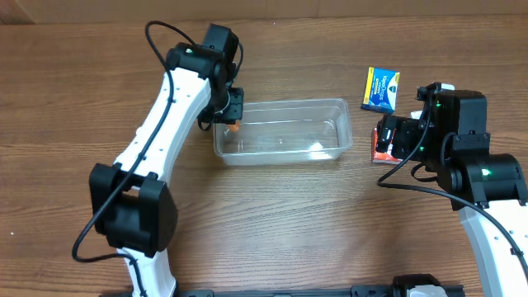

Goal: Pack container
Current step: 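Carry the Redoxon tube into the container's left end and release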

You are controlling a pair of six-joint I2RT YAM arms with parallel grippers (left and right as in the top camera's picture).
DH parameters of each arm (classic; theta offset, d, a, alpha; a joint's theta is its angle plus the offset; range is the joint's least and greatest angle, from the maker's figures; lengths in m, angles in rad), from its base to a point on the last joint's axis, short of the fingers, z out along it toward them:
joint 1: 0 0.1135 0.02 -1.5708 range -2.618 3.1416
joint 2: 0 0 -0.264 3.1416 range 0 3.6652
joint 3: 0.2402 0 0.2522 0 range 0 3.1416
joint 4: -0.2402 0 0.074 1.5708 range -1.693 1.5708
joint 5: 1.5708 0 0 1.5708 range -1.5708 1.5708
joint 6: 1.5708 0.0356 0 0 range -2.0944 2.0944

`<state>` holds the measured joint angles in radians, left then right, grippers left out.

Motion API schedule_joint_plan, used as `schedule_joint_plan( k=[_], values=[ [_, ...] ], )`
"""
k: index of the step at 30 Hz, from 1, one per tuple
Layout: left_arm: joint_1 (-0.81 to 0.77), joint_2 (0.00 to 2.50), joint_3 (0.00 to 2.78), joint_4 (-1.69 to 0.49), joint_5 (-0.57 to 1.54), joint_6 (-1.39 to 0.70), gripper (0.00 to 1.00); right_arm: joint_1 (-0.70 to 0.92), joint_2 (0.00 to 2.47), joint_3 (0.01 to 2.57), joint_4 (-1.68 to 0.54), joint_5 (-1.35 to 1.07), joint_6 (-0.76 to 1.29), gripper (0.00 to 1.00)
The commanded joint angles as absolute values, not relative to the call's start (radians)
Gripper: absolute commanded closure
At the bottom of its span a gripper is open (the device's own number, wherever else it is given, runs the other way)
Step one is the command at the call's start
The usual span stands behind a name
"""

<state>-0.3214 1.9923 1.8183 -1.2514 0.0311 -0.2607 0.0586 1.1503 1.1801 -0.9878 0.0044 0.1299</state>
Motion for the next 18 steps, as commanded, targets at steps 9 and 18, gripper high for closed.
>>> schedule_joint_plan(
  k=[9,18],
  values=[
    [-0.33,2.055,1.834,-1.239,-0.011,-0.277,0.91,0.055,1.146,1.215,-0.983,0.01,0.128,0.0],
    [-0.33,2.055,1.834,-1.245,-0.01,-0.276,0.39,0.055,1.146,1.215,-0.983,0.01,0.128,0.0]
  ],
)
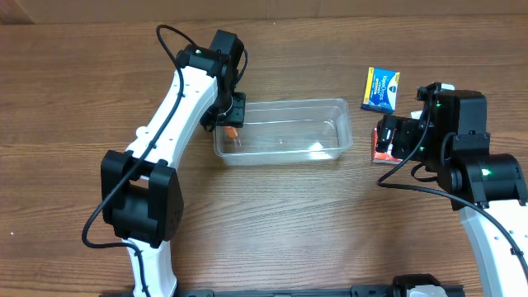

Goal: Pack container
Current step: 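Carry the Redoxon tube into the container's left end and release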

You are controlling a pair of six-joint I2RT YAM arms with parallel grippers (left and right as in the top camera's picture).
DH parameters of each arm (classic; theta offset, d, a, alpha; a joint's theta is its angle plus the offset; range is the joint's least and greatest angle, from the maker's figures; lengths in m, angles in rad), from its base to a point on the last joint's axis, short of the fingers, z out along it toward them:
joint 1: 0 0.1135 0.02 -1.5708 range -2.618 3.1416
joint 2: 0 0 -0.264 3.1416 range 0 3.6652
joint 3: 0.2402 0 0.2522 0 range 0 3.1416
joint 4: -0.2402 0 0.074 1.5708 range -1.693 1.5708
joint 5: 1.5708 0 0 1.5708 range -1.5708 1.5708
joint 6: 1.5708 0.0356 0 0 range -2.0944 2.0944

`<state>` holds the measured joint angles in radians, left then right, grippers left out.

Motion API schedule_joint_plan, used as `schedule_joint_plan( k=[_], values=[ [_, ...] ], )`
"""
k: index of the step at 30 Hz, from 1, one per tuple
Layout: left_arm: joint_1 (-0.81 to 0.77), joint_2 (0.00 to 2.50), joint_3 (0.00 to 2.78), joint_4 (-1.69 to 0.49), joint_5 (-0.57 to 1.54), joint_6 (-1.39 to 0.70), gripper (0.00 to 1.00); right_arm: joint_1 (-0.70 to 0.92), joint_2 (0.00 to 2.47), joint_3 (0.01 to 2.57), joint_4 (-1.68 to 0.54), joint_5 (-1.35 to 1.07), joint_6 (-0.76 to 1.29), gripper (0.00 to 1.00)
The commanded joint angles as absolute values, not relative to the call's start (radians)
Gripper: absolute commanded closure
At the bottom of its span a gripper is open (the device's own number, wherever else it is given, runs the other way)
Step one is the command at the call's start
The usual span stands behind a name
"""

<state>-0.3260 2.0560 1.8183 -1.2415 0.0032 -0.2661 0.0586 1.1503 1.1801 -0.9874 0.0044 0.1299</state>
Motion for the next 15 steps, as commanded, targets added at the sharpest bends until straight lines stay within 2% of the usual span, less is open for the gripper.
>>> schedule_joint_plan(
  k=[1,15],
  values=[
    [-0.33,2.055,1.834,-1.245,-0.01,-0.276,0.39,0.055,1.146,1.215,-0.983,0.01,0.128,0.0],
    [-0.33,2.051,1.89,-1.28,-0.01,-0.277,0.37,0.055,1.146,1.215,-0.985,0.01,0.128,0.0]
  ],
)
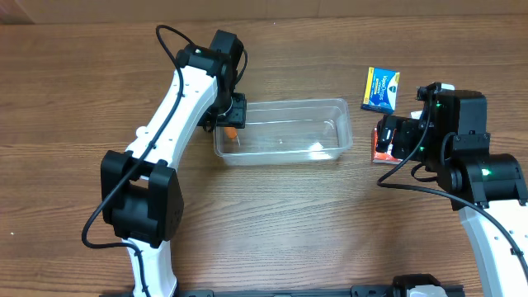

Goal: Pack container
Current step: 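Carry the Redoxon tube into the container's left end and release, then move the left gripper to the small dark bottle and grasp it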

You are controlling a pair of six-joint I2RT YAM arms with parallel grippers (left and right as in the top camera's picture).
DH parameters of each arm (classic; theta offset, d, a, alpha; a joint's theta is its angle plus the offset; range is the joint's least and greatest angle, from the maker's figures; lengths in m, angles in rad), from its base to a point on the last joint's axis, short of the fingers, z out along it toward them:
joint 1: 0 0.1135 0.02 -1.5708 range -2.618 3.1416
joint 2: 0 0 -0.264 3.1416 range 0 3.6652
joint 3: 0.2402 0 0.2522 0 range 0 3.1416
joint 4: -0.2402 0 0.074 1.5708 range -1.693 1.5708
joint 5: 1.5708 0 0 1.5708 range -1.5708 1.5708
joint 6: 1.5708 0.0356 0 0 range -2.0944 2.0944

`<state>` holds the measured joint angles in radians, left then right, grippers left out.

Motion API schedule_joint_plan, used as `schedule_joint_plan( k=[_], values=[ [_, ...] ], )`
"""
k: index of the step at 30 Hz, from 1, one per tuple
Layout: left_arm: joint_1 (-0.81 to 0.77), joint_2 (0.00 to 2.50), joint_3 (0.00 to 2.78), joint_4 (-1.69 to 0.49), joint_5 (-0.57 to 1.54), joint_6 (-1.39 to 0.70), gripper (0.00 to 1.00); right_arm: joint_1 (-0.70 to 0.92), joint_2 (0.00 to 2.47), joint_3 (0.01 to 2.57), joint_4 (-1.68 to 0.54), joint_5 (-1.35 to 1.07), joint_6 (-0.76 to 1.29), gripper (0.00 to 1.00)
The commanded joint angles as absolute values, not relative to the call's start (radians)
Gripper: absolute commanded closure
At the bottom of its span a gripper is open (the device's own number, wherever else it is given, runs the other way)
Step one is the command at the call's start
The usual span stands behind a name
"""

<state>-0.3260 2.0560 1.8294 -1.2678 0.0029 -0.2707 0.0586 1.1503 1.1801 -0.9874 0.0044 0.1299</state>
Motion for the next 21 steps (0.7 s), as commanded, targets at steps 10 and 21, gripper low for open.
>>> schedule_joint_plan(
  k=[10,21],
  values=[
    [-0.329,2.029,2.047,-1.449,-0.133,-0.349,0.29,0.055,1.146,1.215,-0.987,0.01,0.128,0.0],
    [-0.136,1.781,2.111,-1.606,-0.14,-0.443,0.0,0.055,1.146,1.215,-0.991,0.01,0.127,0.0]
  ],
)
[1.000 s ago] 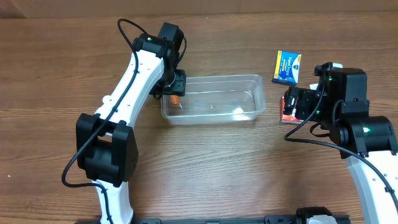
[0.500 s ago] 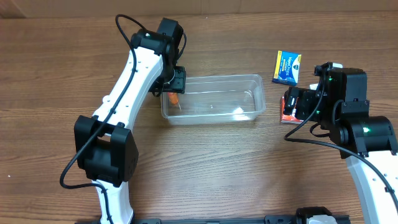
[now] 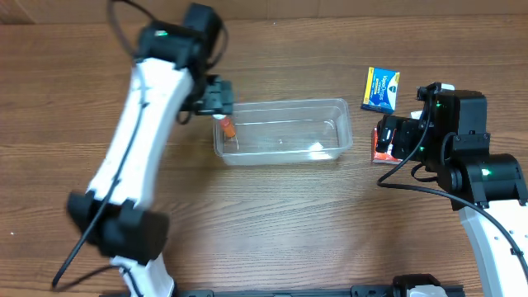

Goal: Pack container
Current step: 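Move the left gripper to the small dark bottle and grasp it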

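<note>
A clear plastic container (image 3: 285, 132) sits at the table's middle. A small white-and-orange tube (image 3: 227, 128) lies at its left end, against the wall. My left gripper (image 3: 218, 101) hangs raised just above and left of the tube, seemingly open and off it. My right gripper (image 3: 386, 140) rests over a red packet (image 3: 380, 153) right of the container; its fingers are hidden, so its hold cannot be told. A blue box (image 3: 380, 88) lies behind it.
A pale patch (image 3: 318, 148) shows inside the container's right end; what it is cannot be told. The wooden table (image 3: 272, 223) runs on to the front and left. The left arm (image 3: 140, 140) crosses the table's left half.
The left arm has risen and swung left, its gripper now up off the container's left end. The tube now shows at full length in the container. The right arm has not moved.
My left gripper held an orange-tipped tube at the container's left rim. Then it stood lower over that end, and stayed there. Now it is raised and the tube lies inside. The right gripper stayed over the red packet throughout.
</note>
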You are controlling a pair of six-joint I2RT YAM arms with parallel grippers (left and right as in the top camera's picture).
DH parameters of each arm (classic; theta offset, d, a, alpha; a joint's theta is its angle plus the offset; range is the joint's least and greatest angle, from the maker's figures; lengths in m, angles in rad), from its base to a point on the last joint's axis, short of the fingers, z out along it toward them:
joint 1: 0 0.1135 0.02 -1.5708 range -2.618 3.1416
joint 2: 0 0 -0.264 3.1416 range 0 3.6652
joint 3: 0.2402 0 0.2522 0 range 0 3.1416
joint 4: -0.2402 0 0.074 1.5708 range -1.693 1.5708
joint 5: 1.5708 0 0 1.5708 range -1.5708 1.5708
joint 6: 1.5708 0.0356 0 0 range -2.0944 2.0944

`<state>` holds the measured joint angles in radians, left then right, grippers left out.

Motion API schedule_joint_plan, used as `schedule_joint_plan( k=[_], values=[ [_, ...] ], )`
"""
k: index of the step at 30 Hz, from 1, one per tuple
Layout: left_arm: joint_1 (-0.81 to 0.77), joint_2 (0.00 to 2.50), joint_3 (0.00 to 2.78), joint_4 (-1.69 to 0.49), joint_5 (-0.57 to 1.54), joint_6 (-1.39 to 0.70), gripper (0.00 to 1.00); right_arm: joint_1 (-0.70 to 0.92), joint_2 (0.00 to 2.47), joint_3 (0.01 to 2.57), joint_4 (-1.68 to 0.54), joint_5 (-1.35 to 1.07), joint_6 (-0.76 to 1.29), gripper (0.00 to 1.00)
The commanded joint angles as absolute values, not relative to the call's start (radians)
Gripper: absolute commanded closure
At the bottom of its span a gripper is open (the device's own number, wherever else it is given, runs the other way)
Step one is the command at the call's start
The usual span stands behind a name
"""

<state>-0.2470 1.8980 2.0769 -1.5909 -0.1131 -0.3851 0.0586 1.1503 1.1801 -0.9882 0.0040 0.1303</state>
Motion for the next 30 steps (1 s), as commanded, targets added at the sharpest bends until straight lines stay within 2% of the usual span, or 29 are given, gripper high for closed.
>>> schedule_joint_plan(
  k=[1,6,10,20,30],
  values=[
    [-0.1,1.762,2.111,-1.607,-0.137,-0.443,0.0,0.055,1.146,1.215,-0.991,0.01,0.127,0.0],
    [0.071,1.726,2.103,-1.615,-0.099,-0.432,0.0,0.055,1.146,1.215,-0.99,0.01,0.127,0.0],
    [0.131,1.726,2.009,-1.564,-0.091,-0.402,0.0,0.055,1.146,1.215,-0.99,0.01,0.127,0.0],
    [0.142,1.742,1.645,-1.275,-0.025,-0.324,0.0,0.055,1.146,1.215,-0.991,0.01,0.127,0.0],
    [0.142,1.87,1.546,-1.162,0.017,-0.307,0.0,0.055,1.146,1.215,-0.991,0.01,0.127,0.0]
  ],
)
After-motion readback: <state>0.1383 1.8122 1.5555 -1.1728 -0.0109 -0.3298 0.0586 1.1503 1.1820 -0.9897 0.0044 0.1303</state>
